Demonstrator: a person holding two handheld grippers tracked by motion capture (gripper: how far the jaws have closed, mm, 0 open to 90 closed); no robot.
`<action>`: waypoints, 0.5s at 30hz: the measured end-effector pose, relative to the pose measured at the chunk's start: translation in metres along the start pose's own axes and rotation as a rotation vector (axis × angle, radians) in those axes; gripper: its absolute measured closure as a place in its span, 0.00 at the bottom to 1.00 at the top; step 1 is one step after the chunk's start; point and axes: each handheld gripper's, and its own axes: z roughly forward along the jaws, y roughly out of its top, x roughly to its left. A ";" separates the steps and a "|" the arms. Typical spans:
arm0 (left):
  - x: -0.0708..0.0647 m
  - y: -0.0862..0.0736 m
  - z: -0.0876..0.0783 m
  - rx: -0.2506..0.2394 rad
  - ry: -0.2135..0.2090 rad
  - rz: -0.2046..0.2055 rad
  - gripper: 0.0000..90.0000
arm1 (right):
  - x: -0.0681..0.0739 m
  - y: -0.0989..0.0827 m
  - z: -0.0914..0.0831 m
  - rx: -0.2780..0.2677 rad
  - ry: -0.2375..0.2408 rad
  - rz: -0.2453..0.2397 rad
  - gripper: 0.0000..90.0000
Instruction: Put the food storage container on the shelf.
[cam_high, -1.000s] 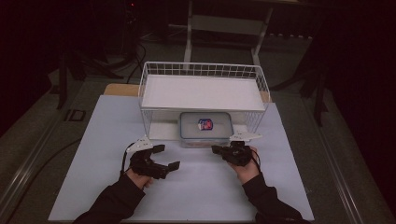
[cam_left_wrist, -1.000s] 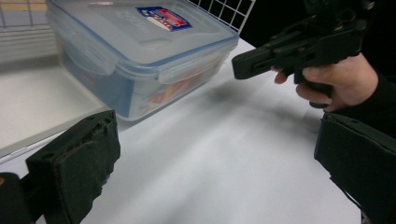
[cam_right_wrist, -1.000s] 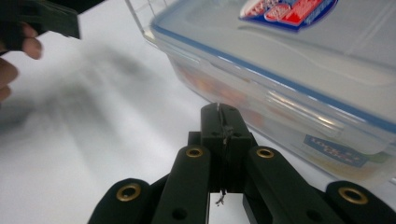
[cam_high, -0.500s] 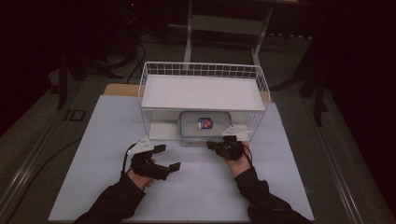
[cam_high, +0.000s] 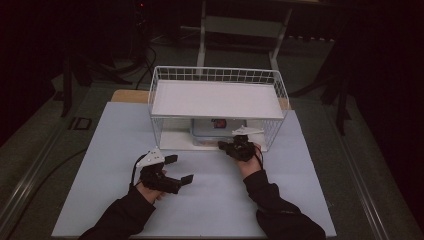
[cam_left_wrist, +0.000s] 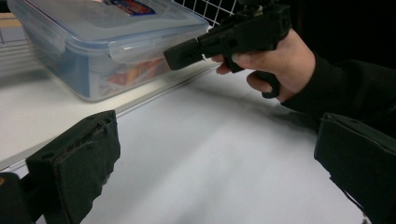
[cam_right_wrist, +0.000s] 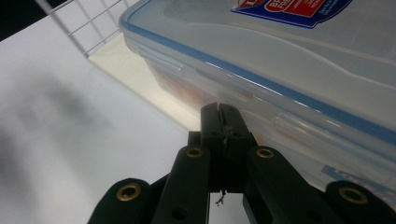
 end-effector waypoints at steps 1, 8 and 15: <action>0.000 0.000 0.000 0.001 0.000 0.002 0.01 | -0.001 0.001 0.001 -0.002 0.000 0.011 1.00; -0.002 -0.001 0.002 0.006 0.001 0.024 0.01 | -0.008 0.007 0.006 -0.014 -0.014 0.027 1.00; -0.001 -0.002 0.002 0.009 0.000 0.019 0.01 | -0.008 0.010 0.009 -0.004 -0.008 0.022 0.99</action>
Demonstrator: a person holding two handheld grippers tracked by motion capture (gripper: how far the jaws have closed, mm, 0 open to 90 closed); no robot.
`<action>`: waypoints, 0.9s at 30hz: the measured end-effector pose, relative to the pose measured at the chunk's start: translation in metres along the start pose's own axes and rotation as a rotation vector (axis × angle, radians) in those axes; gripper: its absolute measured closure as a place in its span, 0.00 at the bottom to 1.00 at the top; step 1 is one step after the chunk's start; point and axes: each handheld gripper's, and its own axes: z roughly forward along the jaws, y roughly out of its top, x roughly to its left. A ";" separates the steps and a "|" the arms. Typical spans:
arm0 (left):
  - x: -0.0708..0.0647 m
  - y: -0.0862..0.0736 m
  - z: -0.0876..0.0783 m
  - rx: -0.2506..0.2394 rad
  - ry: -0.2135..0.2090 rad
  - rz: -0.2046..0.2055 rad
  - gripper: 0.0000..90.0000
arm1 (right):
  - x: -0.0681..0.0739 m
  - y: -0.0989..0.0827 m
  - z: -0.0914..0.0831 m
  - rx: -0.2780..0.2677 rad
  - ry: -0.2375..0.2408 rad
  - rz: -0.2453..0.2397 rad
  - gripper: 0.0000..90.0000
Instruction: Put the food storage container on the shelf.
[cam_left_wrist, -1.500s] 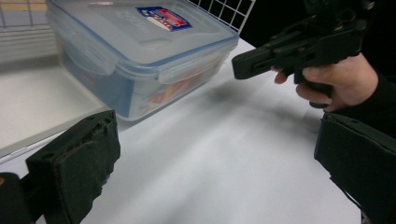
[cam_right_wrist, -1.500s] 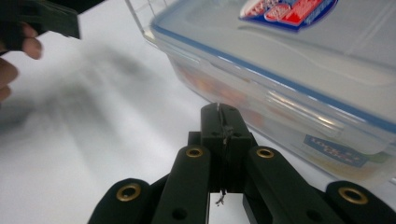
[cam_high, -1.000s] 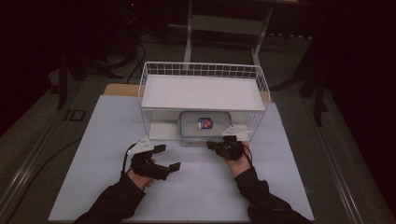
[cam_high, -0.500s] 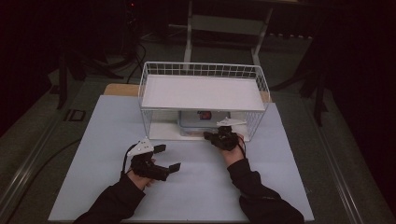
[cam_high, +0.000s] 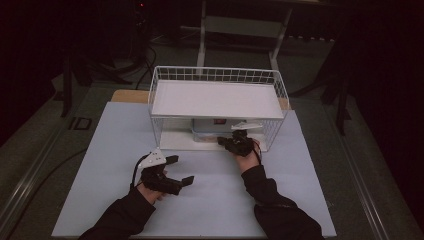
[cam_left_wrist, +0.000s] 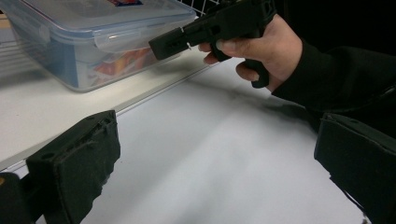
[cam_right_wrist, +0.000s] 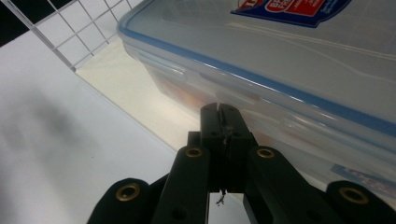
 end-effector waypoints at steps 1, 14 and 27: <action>0.000 0.000 0.000 -0.002 0.002 0.005 0.01 | 0.002 0.000 -0.001 -0.002 0.010 0.010 0.98; -0.005 0.001 -0.001 0.008 -0.003 0.034 0.01 | 0.036 -0.024 -0.024 -0.003 0.107 -0.081 0.41; -0.009 0.008 -0.014 0.000 -0.028 0.054 0.01 | 0.038 -0.038 -0.089 -0.138 0.124 -0.111 0.16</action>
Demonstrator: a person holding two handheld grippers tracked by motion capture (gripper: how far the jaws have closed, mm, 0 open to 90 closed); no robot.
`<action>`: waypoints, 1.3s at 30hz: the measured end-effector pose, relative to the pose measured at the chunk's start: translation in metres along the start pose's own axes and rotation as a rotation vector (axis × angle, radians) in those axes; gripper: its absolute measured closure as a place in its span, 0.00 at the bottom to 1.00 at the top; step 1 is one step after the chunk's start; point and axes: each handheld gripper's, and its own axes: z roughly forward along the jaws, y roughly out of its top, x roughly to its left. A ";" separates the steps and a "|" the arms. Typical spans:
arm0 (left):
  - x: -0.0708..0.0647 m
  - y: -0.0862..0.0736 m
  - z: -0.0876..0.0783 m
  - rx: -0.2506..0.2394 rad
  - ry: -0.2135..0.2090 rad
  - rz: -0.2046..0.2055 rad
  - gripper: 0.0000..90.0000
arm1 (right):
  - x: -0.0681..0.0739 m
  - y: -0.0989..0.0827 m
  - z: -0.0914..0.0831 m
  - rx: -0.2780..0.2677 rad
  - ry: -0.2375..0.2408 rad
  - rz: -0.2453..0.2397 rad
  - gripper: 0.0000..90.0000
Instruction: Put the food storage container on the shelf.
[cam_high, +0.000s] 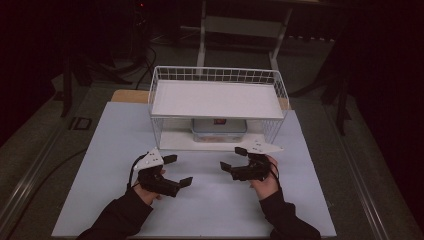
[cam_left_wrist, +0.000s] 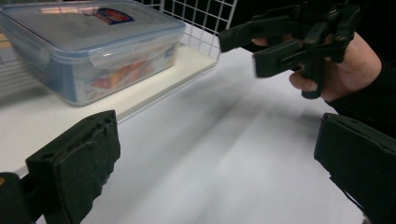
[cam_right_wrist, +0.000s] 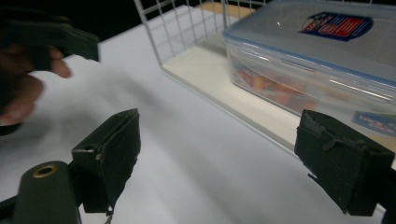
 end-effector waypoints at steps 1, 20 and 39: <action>-0.001 0.000 -0.001 0.000 -0.005 0.006 0.01 | 0.001 -0.001 -0.005 -0.007 -0.007 -0.011 0.16; -0.011 -0.011 -0.028 0.016 -0.003 0.033 0.01 | 0.014 -0.032 -0.074 -0.020 -0.037 -0.018 0.17; -0.011 -0.027 -0.041 0.031 -0.003 -0.006 0.01 | 0.007 -0.059 -0.095 0.033 -0.061 -0.030 0.17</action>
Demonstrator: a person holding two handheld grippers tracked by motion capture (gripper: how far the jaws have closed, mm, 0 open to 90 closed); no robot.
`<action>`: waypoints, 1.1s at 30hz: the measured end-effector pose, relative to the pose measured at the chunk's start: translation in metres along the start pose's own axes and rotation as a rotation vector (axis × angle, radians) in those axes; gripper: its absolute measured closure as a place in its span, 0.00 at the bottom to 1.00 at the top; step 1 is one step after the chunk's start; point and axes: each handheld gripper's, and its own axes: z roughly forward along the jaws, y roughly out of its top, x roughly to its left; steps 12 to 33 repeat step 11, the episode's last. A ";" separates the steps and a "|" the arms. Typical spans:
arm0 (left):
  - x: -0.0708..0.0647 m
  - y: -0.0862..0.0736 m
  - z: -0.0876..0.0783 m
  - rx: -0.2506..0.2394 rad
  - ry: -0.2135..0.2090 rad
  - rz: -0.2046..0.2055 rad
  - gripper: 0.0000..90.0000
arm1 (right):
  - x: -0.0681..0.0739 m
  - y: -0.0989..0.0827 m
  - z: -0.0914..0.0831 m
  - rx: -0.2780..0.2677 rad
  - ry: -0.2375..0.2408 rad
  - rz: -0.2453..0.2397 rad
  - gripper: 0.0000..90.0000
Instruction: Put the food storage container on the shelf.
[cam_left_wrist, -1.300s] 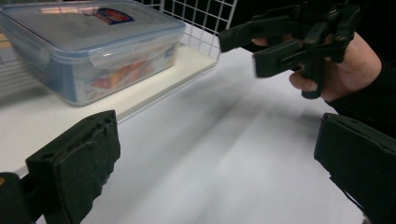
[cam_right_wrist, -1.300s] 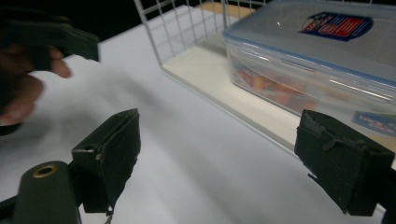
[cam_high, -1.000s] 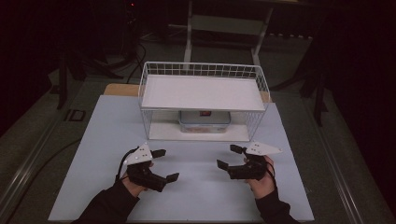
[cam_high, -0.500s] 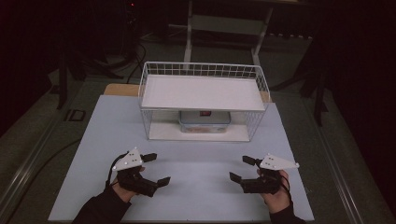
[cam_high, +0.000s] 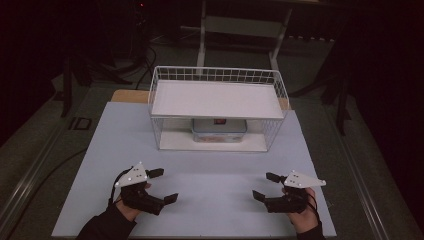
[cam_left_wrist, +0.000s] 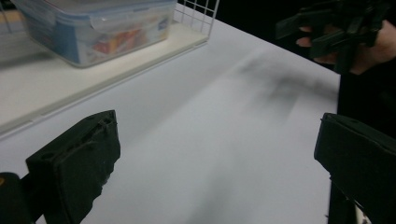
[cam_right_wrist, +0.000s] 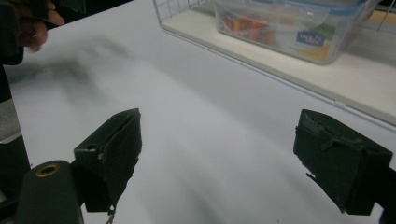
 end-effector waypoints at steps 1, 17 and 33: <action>0.000 -0.001 0.000 0.000 -0.003 -0.002 0.01 | -0.001 -0.001 0.001 0.010 -0.002 -0.001 0.17; 0.002 -0.003 0.001 0.002 0.004 -0.010 0.01 | -0.004 -0.004 0.005 0.035 -0.006 -0.003 0.17; 0.002 -0.003 0.001 0.002 0.004 -0.010 0.01 | -0.004 -0.004 0.005 0.035 -0.006 -0.003 0.17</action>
